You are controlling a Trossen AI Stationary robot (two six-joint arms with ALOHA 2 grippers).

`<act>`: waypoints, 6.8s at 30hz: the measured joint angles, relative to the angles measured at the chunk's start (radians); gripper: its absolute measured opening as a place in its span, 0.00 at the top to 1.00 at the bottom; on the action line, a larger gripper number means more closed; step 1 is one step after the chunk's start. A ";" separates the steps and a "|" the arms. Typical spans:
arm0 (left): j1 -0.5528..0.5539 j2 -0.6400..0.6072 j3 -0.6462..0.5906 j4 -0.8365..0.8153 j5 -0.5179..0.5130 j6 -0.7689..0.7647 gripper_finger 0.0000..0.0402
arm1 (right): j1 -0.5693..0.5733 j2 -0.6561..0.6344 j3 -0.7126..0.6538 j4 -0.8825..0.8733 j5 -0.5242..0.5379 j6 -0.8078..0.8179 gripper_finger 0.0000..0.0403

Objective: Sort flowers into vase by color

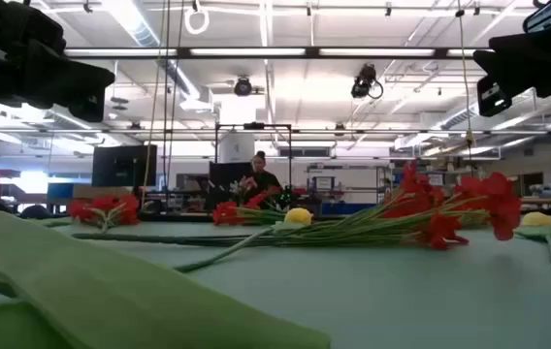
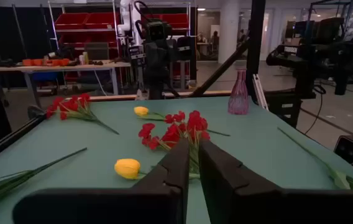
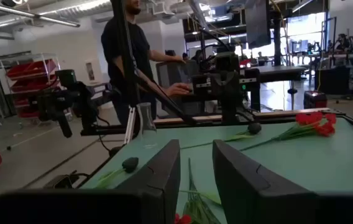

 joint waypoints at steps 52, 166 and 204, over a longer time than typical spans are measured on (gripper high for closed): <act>-0.010 0.000 0.000 0.000 0.000 0.000 0.90 | 0.000 0.000 0.000 0.000 0.000 0.000 0.74; 0.080 0.649 0.525 -0.263 -0.306 -0.674 0.90 | -0.582 1.275 0.758 -0.798 0.309 1.069 0.67; 0.080 0.653 0.526 -0.386 -0.346 -0.657 0.90 | -0.780 1.489 0.753 -0.799 0.347 0.966 0.95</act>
